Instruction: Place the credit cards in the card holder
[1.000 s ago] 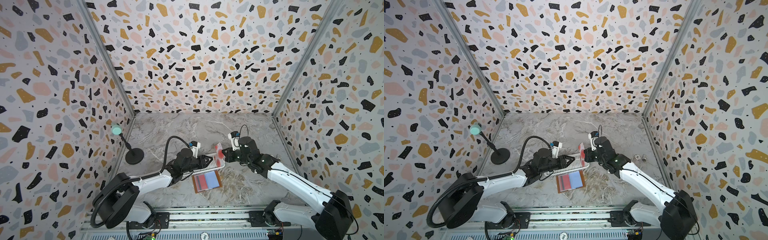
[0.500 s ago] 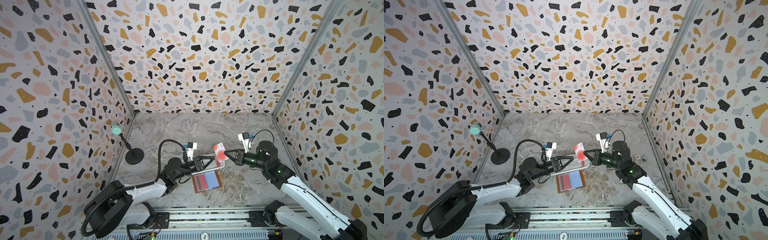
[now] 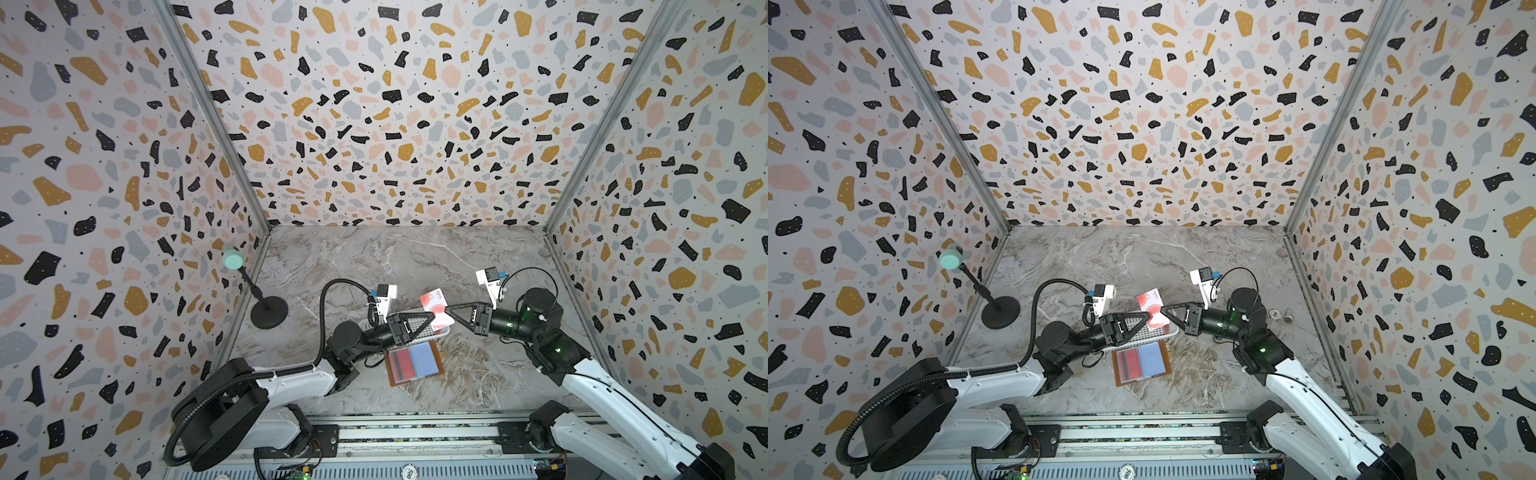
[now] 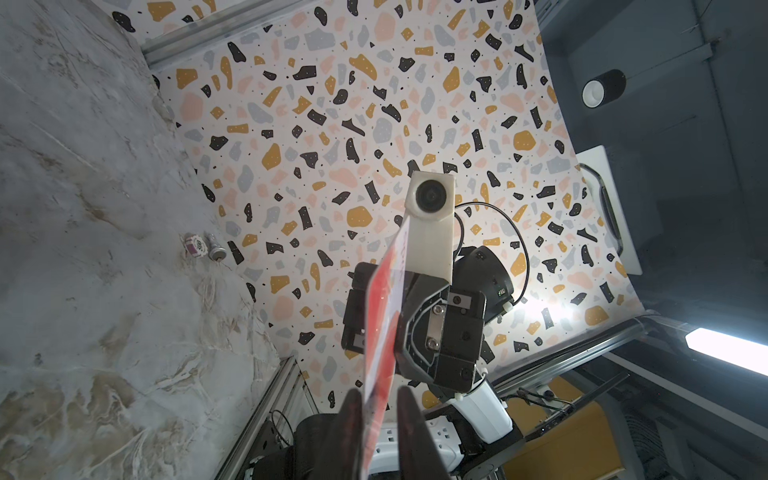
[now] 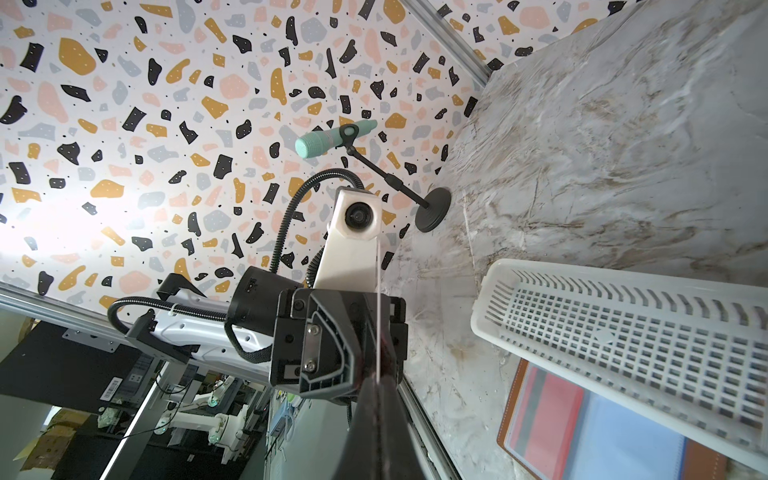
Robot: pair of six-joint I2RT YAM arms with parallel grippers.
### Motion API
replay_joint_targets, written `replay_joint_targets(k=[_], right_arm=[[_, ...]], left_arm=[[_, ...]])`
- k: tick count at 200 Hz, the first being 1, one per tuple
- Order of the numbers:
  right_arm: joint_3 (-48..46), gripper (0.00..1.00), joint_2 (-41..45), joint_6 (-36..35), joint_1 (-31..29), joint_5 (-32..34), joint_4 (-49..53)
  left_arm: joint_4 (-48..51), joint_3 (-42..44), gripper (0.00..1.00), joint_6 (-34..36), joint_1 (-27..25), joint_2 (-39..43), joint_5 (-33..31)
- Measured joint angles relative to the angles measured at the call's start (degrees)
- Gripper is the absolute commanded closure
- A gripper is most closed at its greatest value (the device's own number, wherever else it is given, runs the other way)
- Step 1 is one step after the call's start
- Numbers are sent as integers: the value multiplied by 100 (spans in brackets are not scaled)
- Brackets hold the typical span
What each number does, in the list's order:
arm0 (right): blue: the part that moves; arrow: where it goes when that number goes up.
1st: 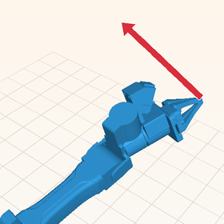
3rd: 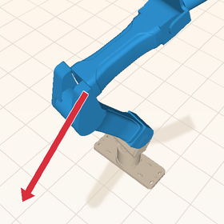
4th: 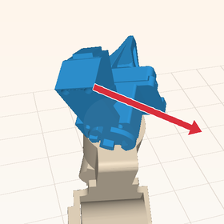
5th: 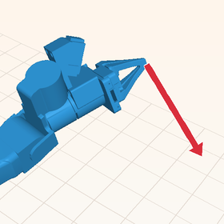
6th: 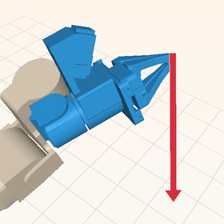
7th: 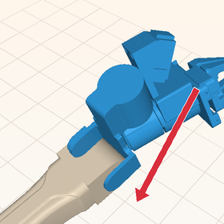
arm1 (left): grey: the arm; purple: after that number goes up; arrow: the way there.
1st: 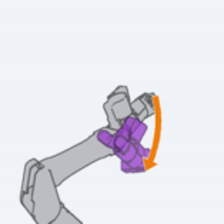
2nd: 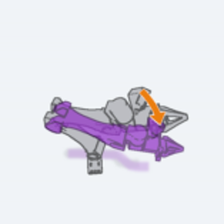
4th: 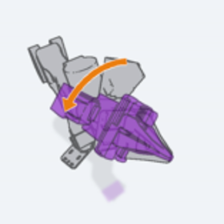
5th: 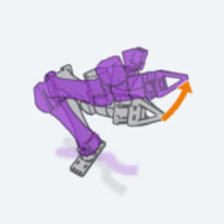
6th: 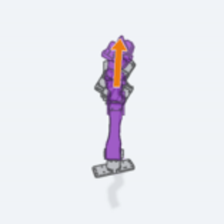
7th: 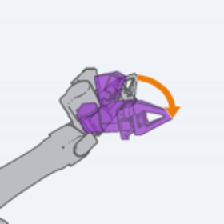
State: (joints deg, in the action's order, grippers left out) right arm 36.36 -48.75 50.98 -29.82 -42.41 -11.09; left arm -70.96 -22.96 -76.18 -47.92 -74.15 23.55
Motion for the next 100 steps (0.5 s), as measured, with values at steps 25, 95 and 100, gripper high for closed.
replay_joint_targets(k=[25,95,100], right_arm=[[-46,88,37,20,4,22,-4],[-170,76,315,-385,-750,1274,1060],[-199,76,330,-422,-863,1423,1132]], left_arm=[[22,11,92,-35,-2,48,-50],[916,629,96,103,-7,769,-356],[1014,702,97,105,-7,824,-376]])
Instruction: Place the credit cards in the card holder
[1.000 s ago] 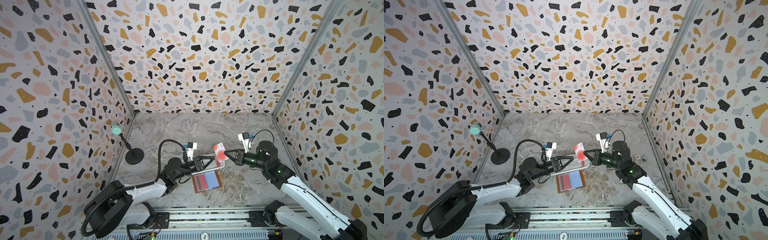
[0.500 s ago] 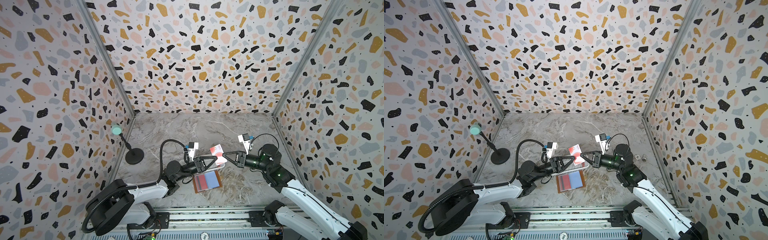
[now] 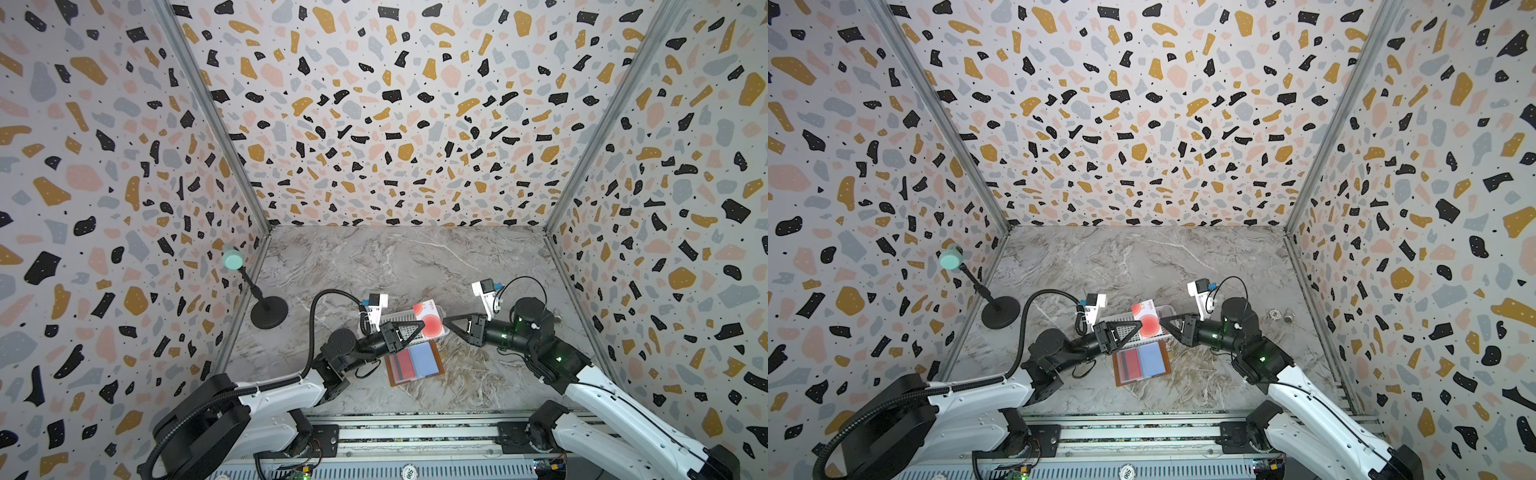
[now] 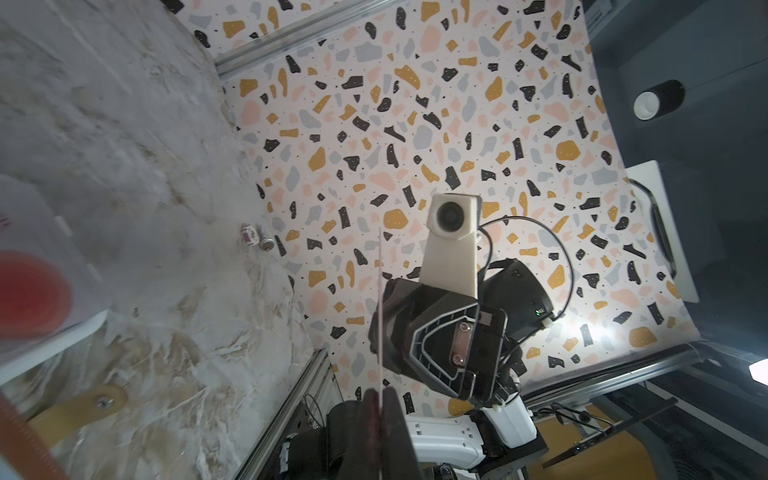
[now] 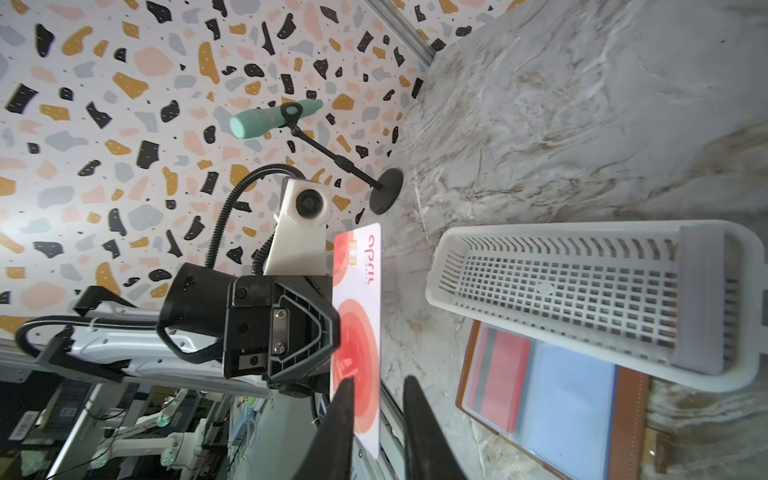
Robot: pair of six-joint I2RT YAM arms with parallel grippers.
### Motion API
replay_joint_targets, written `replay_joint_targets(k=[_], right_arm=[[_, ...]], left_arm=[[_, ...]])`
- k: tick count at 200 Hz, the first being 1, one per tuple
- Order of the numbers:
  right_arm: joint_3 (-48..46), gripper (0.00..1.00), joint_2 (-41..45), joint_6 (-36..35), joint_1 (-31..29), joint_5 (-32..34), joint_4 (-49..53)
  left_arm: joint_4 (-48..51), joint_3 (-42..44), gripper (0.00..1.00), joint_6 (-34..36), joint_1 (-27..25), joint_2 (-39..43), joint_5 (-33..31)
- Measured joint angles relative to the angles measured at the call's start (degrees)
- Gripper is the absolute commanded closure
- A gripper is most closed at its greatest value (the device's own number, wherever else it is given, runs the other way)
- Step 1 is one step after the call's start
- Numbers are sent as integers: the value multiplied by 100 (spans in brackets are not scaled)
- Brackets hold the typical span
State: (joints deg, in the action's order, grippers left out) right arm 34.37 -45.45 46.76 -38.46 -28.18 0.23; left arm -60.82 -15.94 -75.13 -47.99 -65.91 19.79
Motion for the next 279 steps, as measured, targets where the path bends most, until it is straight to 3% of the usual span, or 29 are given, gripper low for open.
replay_joint_targets(k=[46,104,208,279], right_arm=[[-498,77,-120,-273,-903,1322,643],[-979,80,-872,-350,-1193,2109,855],[-1093,84,-2087,-341,-1296,2350,160],[-1093,85,-2415,-339,-1320,2361,-59]], left_arm=[[1099,616,96,68,-205,702,-435],[1679,1093,96,31,-505,678,-949],[1106,1128,97,-72,-448,-835,-929],[863,1128,97,-70,-240,-1034,-678]])
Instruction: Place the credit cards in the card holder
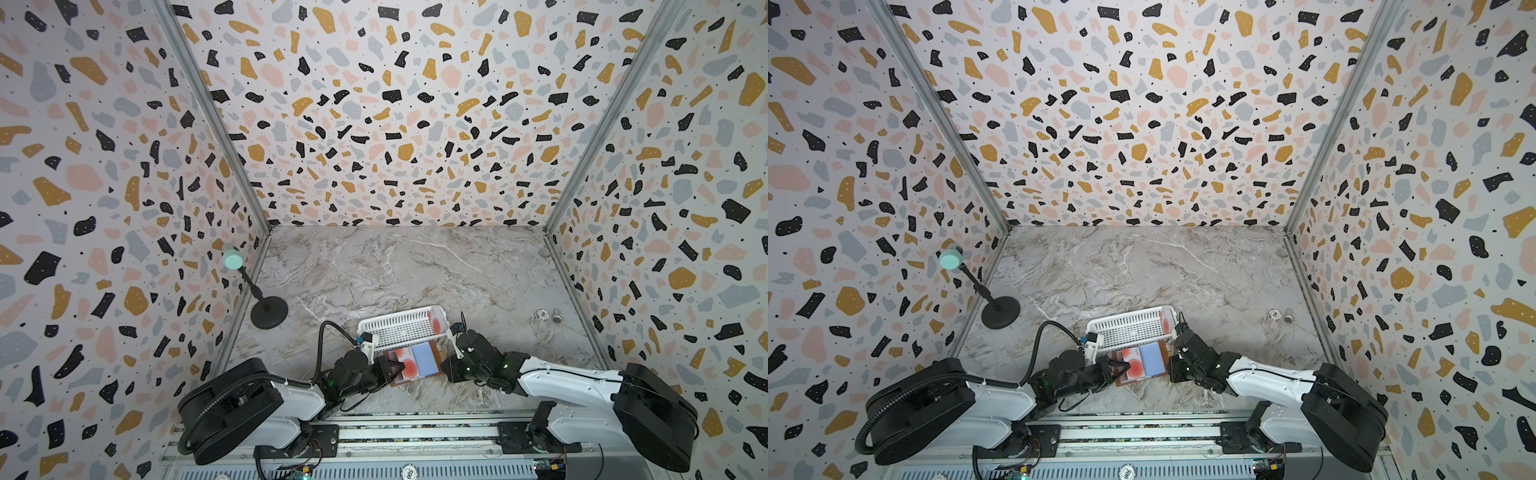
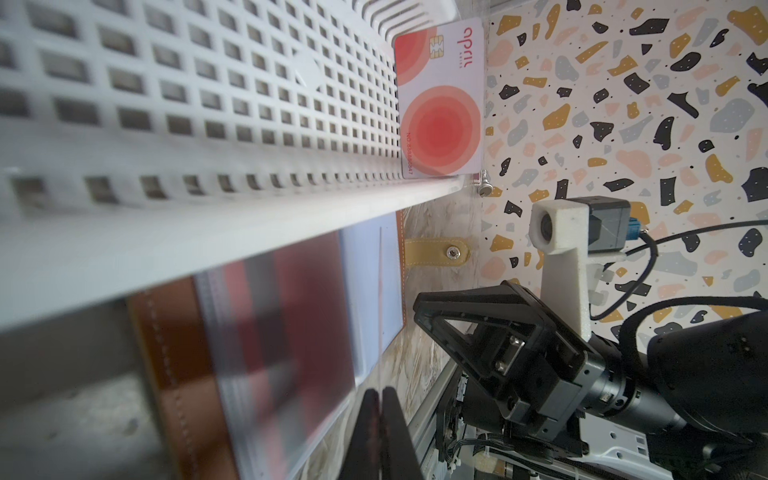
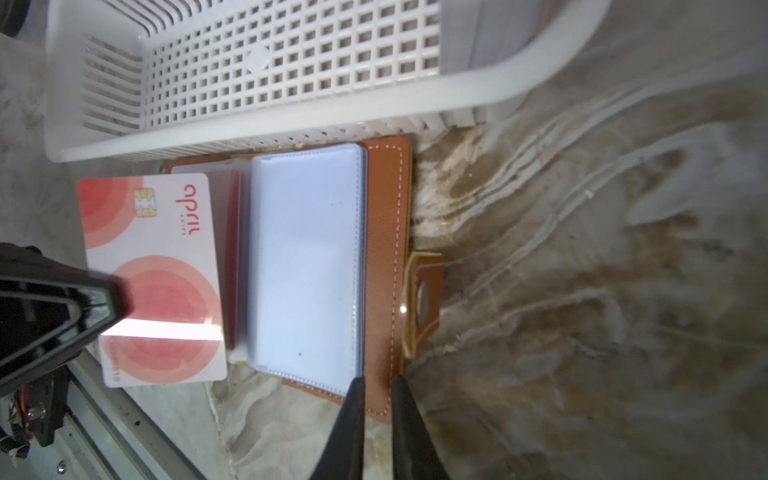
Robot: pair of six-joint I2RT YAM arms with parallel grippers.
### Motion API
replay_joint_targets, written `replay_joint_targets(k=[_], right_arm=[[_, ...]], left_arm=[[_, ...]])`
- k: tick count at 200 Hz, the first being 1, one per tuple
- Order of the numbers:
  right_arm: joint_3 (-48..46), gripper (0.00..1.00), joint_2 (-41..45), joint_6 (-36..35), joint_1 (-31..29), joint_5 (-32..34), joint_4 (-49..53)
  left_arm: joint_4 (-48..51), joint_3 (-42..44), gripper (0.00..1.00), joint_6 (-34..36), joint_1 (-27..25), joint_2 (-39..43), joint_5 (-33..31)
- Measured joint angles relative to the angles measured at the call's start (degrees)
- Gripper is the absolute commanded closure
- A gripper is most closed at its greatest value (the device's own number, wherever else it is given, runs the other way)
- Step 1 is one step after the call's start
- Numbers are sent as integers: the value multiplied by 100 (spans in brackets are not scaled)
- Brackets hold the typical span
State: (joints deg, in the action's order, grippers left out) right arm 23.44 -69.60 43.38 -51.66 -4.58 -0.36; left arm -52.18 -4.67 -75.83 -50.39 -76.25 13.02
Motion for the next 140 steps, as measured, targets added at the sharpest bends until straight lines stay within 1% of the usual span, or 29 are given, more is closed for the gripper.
replay_joint_targets(k=[49,140], right_arm=[[0,86,-236,0,-15,52,-68],[7,89,-310,-2,-98,186,-168]], left_arm=[[-72,0,97,0,127,-107,166],[-638,0,97,-17,221,-776,415]])
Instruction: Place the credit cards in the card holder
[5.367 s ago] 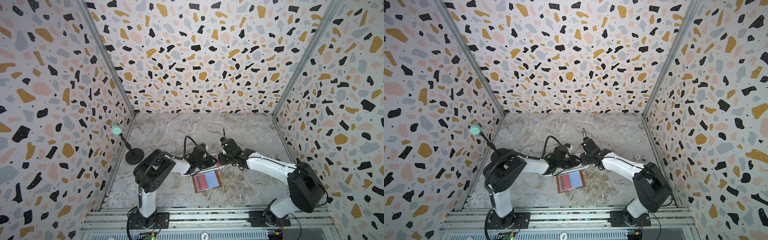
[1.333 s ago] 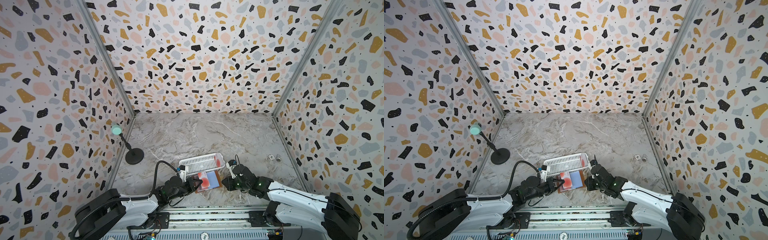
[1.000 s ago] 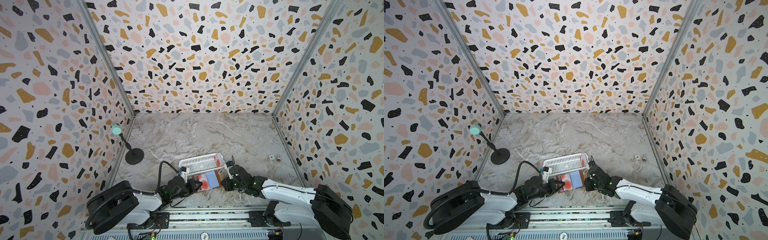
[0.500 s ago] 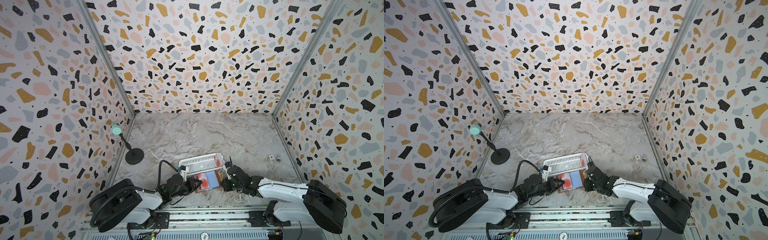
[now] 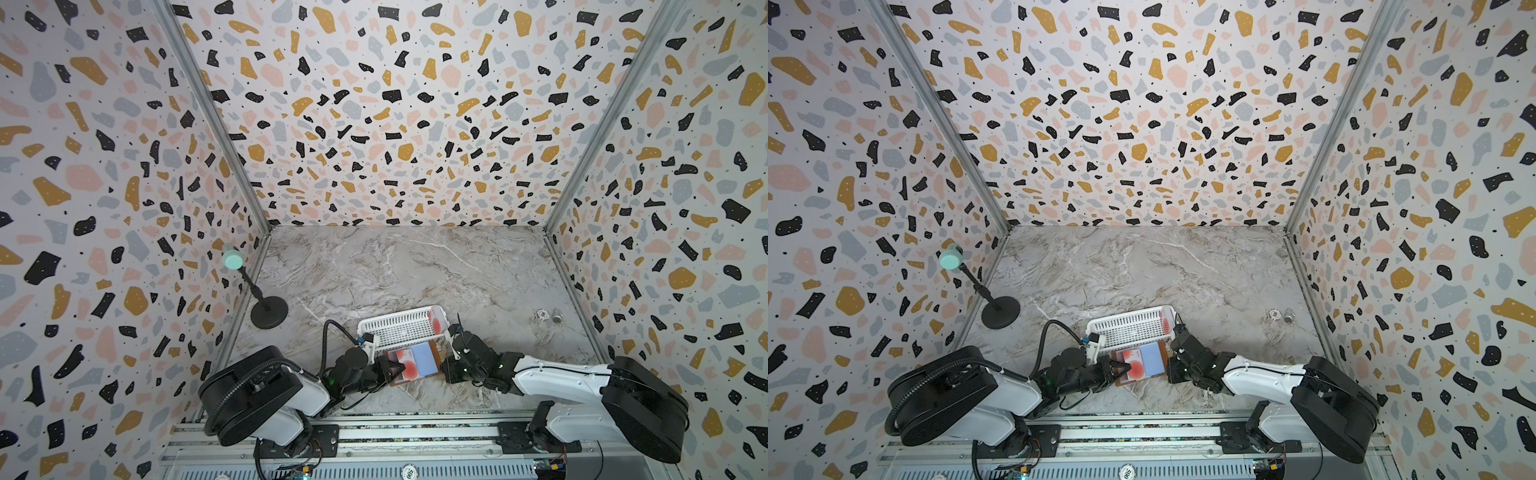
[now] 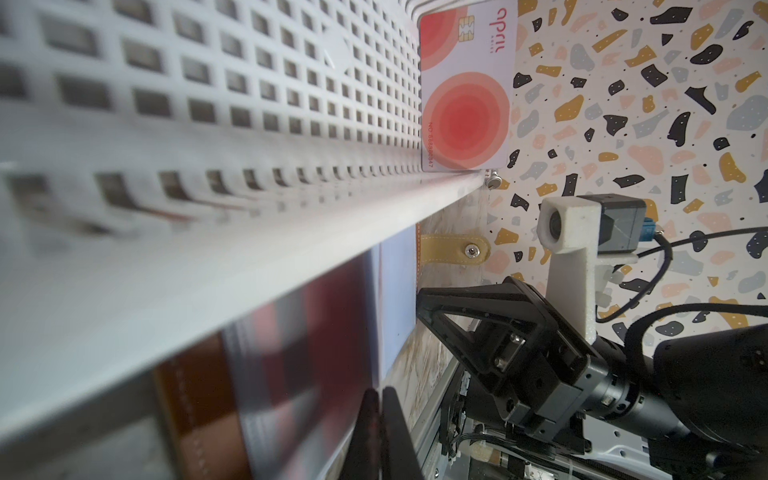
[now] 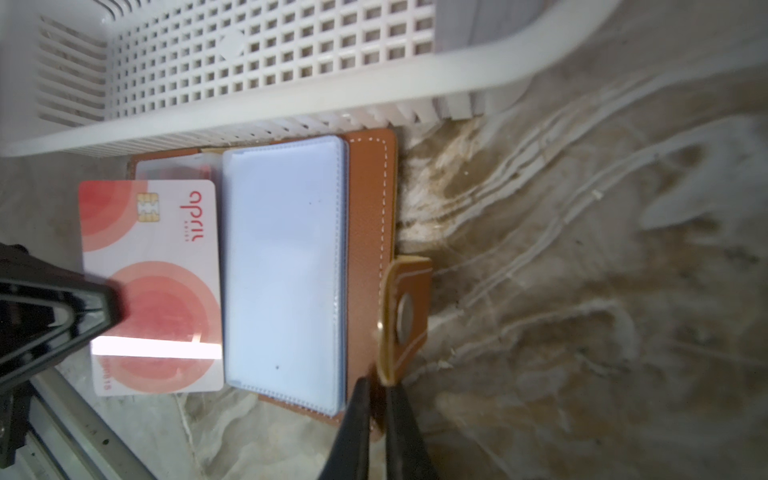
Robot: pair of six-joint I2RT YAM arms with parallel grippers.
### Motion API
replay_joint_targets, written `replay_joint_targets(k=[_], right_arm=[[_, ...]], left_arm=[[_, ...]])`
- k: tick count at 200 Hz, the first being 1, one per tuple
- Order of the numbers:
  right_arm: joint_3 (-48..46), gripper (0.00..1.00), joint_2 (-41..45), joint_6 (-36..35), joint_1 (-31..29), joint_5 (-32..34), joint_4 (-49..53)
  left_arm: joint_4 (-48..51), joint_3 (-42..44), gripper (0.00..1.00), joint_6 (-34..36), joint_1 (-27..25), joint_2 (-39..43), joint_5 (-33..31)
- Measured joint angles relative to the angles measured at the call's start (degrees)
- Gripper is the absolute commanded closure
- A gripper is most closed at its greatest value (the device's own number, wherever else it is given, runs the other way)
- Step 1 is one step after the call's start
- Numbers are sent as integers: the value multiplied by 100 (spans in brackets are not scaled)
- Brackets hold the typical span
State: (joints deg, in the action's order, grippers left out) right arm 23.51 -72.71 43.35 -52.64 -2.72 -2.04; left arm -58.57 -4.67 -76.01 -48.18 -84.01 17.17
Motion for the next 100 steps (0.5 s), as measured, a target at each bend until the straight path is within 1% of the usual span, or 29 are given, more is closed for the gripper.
replay_joint_targets(k=[100], right_arm=[[2,90,-2,0,-37,79,7]], left_arm=[[-348,-90,98,-11,131,-455,186]])
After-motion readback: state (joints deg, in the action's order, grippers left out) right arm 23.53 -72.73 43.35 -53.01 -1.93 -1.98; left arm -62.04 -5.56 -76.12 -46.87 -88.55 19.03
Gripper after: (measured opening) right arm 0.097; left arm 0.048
